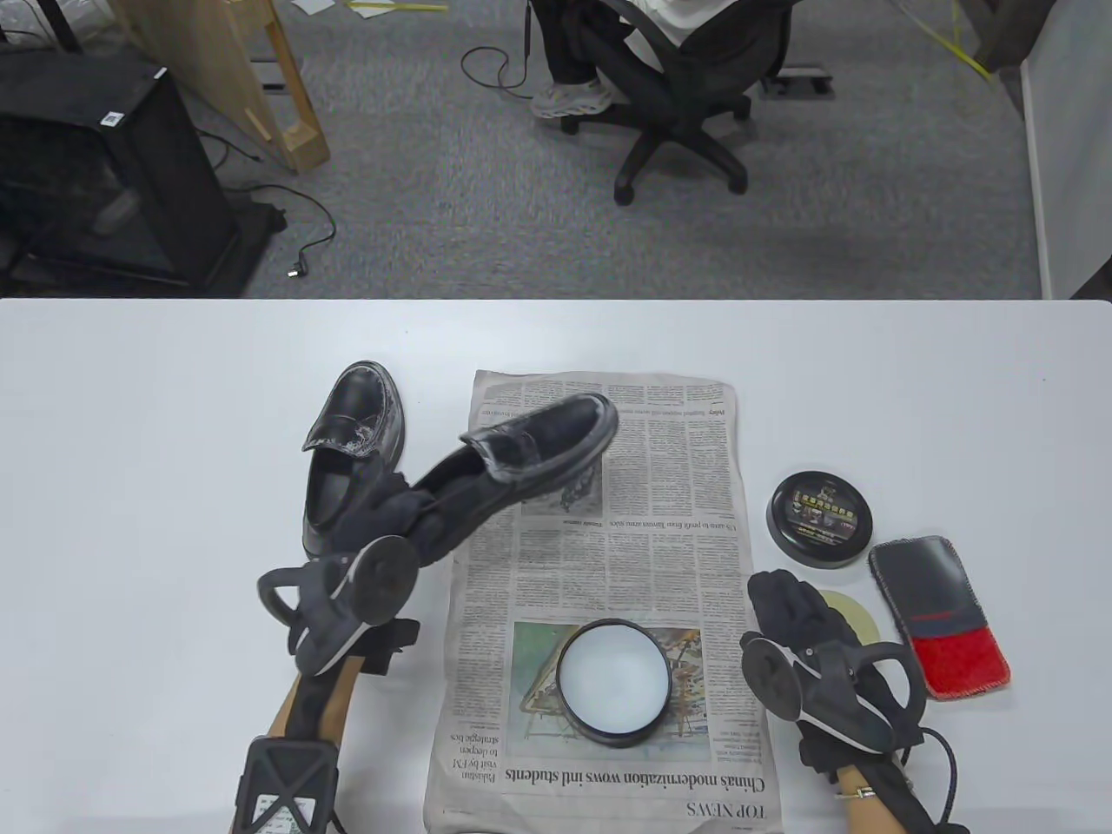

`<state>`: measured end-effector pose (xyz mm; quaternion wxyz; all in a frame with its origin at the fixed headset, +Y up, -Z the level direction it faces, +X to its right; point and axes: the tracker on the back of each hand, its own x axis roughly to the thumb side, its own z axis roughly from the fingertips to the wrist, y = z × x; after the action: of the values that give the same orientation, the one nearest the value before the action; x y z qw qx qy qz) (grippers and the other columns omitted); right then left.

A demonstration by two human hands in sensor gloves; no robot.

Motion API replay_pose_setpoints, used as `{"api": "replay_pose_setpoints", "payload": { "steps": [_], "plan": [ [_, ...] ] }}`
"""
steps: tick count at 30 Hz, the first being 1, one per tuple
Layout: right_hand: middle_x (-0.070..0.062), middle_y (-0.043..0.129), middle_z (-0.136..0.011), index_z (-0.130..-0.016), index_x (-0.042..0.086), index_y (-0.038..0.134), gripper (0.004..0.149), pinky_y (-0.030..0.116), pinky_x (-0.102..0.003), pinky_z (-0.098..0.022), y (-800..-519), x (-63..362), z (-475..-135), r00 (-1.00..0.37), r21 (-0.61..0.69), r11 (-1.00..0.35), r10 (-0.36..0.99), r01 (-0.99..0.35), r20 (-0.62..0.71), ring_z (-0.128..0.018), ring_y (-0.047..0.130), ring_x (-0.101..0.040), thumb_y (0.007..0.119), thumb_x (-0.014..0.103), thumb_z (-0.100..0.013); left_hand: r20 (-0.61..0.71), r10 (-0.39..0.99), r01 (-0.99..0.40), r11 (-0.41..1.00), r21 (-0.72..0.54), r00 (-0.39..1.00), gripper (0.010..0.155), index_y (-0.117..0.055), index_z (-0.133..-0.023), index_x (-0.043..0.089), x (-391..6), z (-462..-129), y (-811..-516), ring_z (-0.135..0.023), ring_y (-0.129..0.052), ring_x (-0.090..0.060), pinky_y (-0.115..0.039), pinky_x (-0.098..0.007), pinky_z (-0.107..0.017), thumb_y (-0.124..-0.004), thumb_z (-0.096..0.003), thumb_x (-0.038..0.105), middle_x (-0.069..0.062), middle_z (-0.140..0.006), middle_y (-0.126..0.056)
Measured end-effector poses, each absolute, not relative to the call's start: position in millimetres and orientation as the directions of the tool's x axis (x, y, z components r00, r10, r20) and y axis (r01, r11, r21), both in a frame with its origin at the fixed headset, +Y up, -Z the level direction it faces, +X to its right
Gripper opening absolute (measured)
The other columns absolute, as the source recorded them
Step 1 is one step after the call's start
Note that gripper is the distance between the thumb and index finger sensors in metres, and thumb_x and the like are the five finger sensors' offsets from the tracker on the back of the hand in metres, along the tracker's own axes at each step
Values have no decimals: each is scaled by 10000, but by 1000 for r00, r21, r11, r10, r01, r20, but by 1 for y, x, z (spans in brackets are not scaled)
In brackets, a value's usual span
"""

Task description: Dip and apply leather care cream with polishing sponge on shoes

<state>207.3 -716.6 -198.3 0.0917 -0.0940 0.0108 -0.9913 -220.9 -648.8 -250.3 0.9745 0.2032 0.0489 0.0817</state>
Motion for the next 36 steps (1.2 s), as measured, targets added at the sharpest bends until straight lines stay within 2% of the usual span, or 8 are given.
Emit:
{"api": "replay_pose_setpoints", "payload": {
  "steps": [7,12,17,24,27,29,33,36],
  "plan": [
    [-129,610,-1142,-1132,162,467,648,715,-457,-684,-717,206,-199,-967,-26,-984,-177,175,181,-990,737,-365,581,489,-584,-353,289,-100,878,467,890,381,-888,-845,293,-300,-243,-648,-807,-954,-300,-925,-337,-468,-827,-503,452,-94,-998,-903],
    [-125,612,-1141,-1132,162,467,648,716,-455,-684,-720,205,-201,-966,-8,-982,-186,188,179,-987,741,-365,582,488,-584,-519,334,-100,899,427,787,390,-883,-866,273,-341,-248,-671,-814,-941,-320,-917,-351,-466,-817,-521,440,-116,-1008,-889],
    [-125,615,-1139,-1131,163,470,646,717,-454,-684,-721,206,-203,-969,4,-983,-179,182,169,-987,740,-364,581,489,-584,-601,376,-150,908,391,705,394,-879,-881,253,-365,-249,-698,-814,-935,-336,-916,-360,-462,-805,-536,428,-140,-1012,-882],
    [-122,617,-1139,-1130,163,472,644,718,-453,-682,-723,203,-204,-965,18,-980,-192,198,177,-985,745,-363,581,488,-585,-638,327,-168,940,297,697,411,-878,-901,227,-365,-260,-724,-812,-931,-354,-918,-367,-454,-800,-545,418,-166,-1019,-874],
    [-123,617,-1138,-1129,164,473,642,718,-454,-682,-724,203,-204,-965,22,-980,-193,200,178,-985,743,-364,581,487,-585,-615,290,-150,951,269,733,425,-862,-924,224,-356,-264,-728,-837,-909,-360,-910,-372,-481,-791,-552,416,-170,-1042,-846],
    [-122,619,-1138,-1129,162,474,644,719,-453,-682,-724,204,-204,-965,26,-980,-192,200,177,-984,745,-364,581,487,-584,-576,310,-208,949,238,756,439,-846,-950,213,-352,-266,-730,-855,-888,-381,-904,-392,-505,-768,-570,417,-190,-1064,-819],
    [-122,624,-1136,-1129,164,476,642,720,-454,-681,-724,205,-204,-967,35,-981,-183,192,177,-984,747,-361,581,487,-585,-542,330,-255,944,211,773,490,-760,-1033,189,-347,-264,-729,-911,-807,-451,-820,-491,-593,-709,-604,420,-256,-1117,-729],
    [-122,624,-1136,-1129,165,476,642,720,-459,-680,-721,208,-204,-972,23,-984,-173,179,160,-984,748,-363,581,488,-584,-476,333,-227,937,267,814,637,-594,-1142,122,-335,-258,-713,-1002,-586,-554,-637,-631,-673,-691,-606,453,-335,-1192,-521]
  ]
}}
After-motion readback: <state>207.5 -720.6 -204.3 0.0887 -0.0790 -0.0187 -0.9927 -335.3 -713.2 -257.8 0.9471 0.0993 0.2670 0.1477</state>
